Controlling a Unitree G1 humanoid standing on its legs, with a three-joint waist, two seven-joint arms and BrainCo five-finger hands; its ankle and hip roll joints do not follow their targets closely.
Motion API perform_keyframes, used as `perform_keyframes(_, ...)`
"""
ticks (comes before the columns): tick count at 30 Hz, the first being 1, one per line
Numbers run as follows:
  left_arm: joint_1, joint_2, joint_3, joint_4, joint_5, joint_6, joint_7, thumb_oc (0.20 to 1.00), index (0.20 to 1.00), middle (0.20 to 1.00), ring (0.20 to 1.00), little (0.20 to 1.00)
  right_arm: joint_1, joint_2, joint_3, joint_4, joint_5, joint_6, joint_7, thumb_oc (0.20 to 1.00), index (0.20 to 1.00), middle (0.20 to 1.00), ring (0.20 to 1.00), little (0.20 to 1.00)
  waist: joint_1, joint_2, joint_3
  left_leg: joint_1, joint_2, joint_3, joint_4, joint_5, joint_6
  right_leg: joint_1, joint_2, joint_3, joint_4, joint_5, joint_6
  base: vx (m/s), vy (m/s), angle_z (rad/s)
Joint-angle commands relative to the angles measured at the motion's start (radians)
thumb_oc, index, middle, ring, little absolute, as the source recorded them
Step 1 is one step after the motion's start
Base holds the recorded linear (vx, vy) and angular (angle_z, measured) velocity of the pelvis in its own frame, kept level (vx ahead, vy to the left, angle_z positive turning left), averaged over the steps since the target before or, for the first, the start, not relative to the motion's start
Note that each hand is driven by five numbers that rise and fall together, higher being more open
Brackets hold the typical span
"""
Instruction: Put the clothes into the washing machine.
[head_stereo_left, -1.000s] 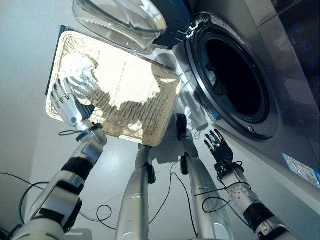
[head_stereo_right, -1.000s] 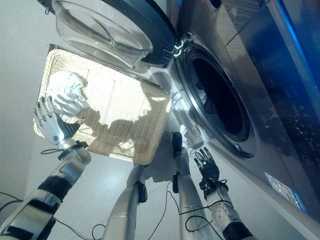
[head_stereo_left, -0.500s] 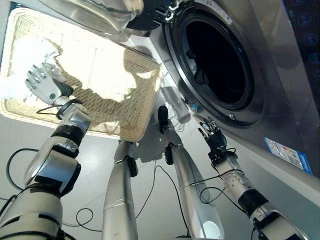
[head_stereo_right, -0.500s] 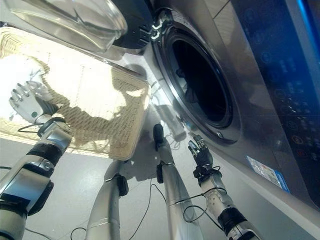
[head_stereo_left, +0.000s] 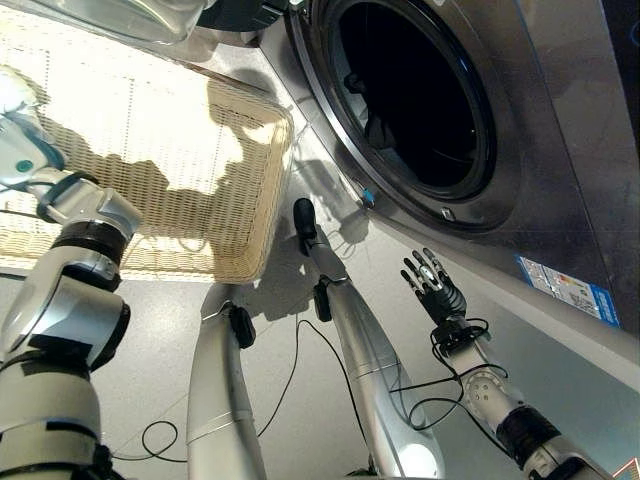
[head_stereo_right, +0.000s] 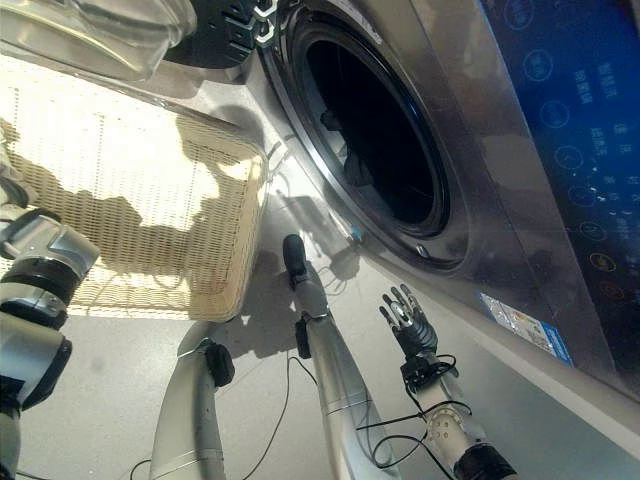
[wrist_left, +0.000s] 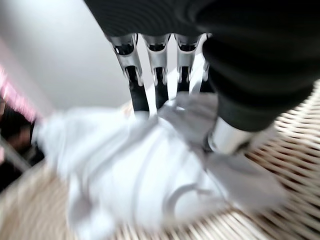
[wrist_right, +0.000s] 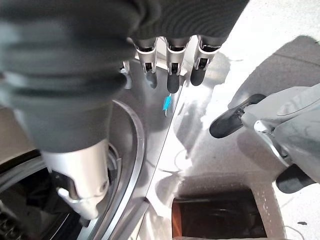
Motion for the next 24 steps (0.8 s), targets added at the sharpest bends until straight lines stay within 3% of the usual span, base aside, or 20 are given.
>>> perform_keyframes(1, 0.095, 0.071, 0.0, 0.091, 0.156, 0.091, -0.243, 0.2, 0.2, 0.2, 0.2, 0.2, 0.087, -0.019, -0.005, -0.075, 0.058, -0.013, 0.037, 1.0, 1.0, 1.0, 1.0, 1.0, 0.025, -0.079, -0.02, 0.029, -0.074, 0.026, 0.155, -0.184, 0.009, 0.024, 0.047, 0.076, -0.121, 0.11, 0.079, 0.0, 0.0, 0.0)
perform_keyframes(3, 0.107, 0.08, -0.015, 0.099, 0.246, 0.088, -0.305, 0.2, 0.2, 0.2, 0.2, 0.2, 0.09, -0.021, -0.007, -0.081, 0.063, -0.01, 0.041, 1.0, 1.0, 1.0, 1.0, 1.0, 0.03, -0.07, -0.02, 0.039, -0.079, 0.022, 0.144, -0.176, 0.008, 0.029, 0.046, 0.076, -0.116, 0.108, 0.077, 0.0, -0.02, 0.01)
perform_keyframes(4, 0.116, 0.081, -0.029, 0.108, 0.384, 0.067, -0.395, 0.2, 0.2, 0.2, 0.2, 0.2, 0.087, -0.02, -0.008, -0.084, 0.062, -0.003, 0.045, 1.0, 1.0, 1.0, 1.0, 1.0, 0.036, -0.06, -0.02, 0.051, -0.084, 0.019, 0.128, -0.167, 0.007, 0.035, 0.045, 0.075, -0.114, 0.103, 0.076, 0.01, -0.044, 0.04)
perform_keyframes(5, 0.119, 0.081, -0.037, 0.115, 0.395, 0.056, -0.404, 0.2, 0.2, 0.2, 0.2, 0.2, 0.085, -0.02, -0.008, -0.083, 0.064, -0.003, 0.046, 1.0, 1.0, 1.0, 1.0, 1.0, 0.037, -0.057, -0.02, 0.055, -0.084, 0.019, 0.125, -0.164, 0.006, 0.038, 0.045, 0.074, -0.112, 0.101, 0.075, 0.0, -0.058, 0.06)
perform_keyframes(7, 0.135, 0.061, -0.072, 0.123, 0.285, -0.029, -0.328, 0.2, 0.2, 0.2, 0.2, 0.2, 0.065, -0.013, -0.007, -0.076, 0.063, 0.011, 0.042, 1.0, 1.0, 1.0, 1.0, 1.0, 0.048, -0.039, -0.02, 0.082, -0.088, 0.018, 0.092, -0.142, 0.002, 0.054, 0.045, 0.067, -0.103, 0.087, 0.07, 0.0, -0.047, 0.05)
perform_keyframes(10, 0.146, 0.038, -0.067, 0.129, 0.155, -0.086, -0.232, 0.2, 0.2, 0.2, 0.2, 0.2, 0.05, -0.004, -0.006, -0.079, 0.05, 0.016, 0.025, 1.0, 1.0, 1.0, 1.0, 1.0, 0.054, -0.029, -0.02, 0.099, -0.091, 0.017, 0.065, -0.126, -0.002, 0.064, 0.048, 0.065, -0.101, 0.078, 0.067, -0.01, -0.027, 0.08)
perform_keyframes(11, 0.164, 0.019, -0.047, 0.121, -0.011, -0.171, -0.131, 0.2, 0.2, 0.2, 0.2, 0.2, 0.041, 0.004, -0.008, -0.076, 0.044, 0.02, 0.023, 1.0, 1.0, 1.0, 1.0, 1.0, 0.064, -0.018, -0.02, 0.116, -0.094, 0.011, 0.034, -0.107, -0.003, 0.078, 0.051, 0.062, -0.101, 0.067, 0.062, -0.03, -0.102, 0.19)
perform_keyframes(12, 0.176, 0.008, -0.016, 0.107, -0.04, -0.236, -0.11, 0.2, 0.2, 0.2, 0.2, 0.2, 0.033, 0.013, -0.007, -0.078, 0.039, 0.026, 0.017, 1.0, 1.0, 1.0, 1.0, 1.0, 0.08, -0.011, -0.02, 0.137, -0.095, 0.002, -0.003, -0.082, -0.005, 0.098, 0.056, 0.055, -0.1, 0.054, 0.057, -0.03, -0.116, 0.17)
perform_keyframes(13, 0.179, 0.006, -0.009, 0.104, -0.037, -0.246, -0.11, 0.2, 0.2, 0.2, 0.2, 0.2, 0.032, 0.015, -0.007, -0.08, 0.037, 0.027, 0.016, 1.0, 1.0, 1.0, 1.0, 1.0, 0.083, -0.009, -0.02, 0.142, -0.095, 0.0, -0.011, -0.076, -0.006, 0.102, 0.057, 0.053, -0.1, 0.051, 0.056, -0.04, -0.121, 0.06)
perform_keyframes(18, 0.267, -0.041, 0.082, -0.045, -0.128, -0.447, -0.011, 0.2, 0.2, 0.2, 0.2, 0.2, 0.045, 0.036, -0.04, -0.111, 0.014, 0.042, -0.017, 1.0, 1.0, 1.0, 1.0, 1.0, 0.128, 0.034, -0.02, 0.22, -0.085, -0.04, -0.137, 0.001, -0.01, 0.162, 0.074, 0.042, -0.056, -0.012, 0.038, -0.04, -0.127, 0.07)
perform_keyframes(19, 0.268, -0.042, 0.083, -0.046, -0.128, -0.446, -0.011, 0.2, 0.2, 0.2, 0.2, 0.2, 0.046, 0.035, -0.04, -0.111, 0.014, 0.042, -0.017, 1.0, 1.0, 1.0, 1.0, 1.0, 0.127, 0.034, -0.02, 0.221, -0.085, -0.04, -0.139, 0.001, -0.01, 0.163, 0.073, 0.042, -0.056, -0.012, 0.038, -0.11, -0.156, 0.19)
perform_keyframes(20, 0.27, -0.055, 0.098, -0.088, -0.077, -0.458, -0.025, 0.2, 0.2, 0.2, 0.2, 0.2, 0.033, 0.042, -0.06, -0.111, 0.004, 0.042, -0.024, 1.0, 1.0, 1.0, 1.0, 1.0, 0.137, 0.044, -0.02, 0.205, -0.082, -0.036, -0.175, 0.054, -0.011, 0.145, 0.072, 0.036, -0.055, 0.006, 0.031, -0.1, -0.158, 0.21)
perform_keyframes(22, 0.329, -0.09, 0.1, -0.165, -0.095, -0.485, -0.024, 0.2, 0.2, 0.2, 0.2, 0.2, 0.025, 0.052, -0.075, -0.108, -0.017, 0.043, -0.053, 1.0, 1.0, 1.0, 1.0, 1.0, 0.16, 0.073, -0.02, 0.242, -0.075, -0.057, -0.235, 0.094, -0.019, 0.177, 0.073, 0.021, -0.04, -0.012, 0.025, -0.09, -0.214, 0.23)
perform_keyframes(24, 0.382, -0.136, 0.12, -0.233, -0.214, -0.539, 0.017, 0.2, 0.2, 0.2, 0.2, 0.2, 0.013, 0.062, -0.081, -0.106, -0.035, 0.038, -0.076, 1.0, 1.0, 1.0, 1.0, 1.0, 0.182, 0.097, -0.02, 0.275, -0.064, -0.07, -0.285, 0.126, -0.026, 0.205, 0.075, 0.006, -0.018, -0.037, 0.019, -0.04, -0.187, 0.21)
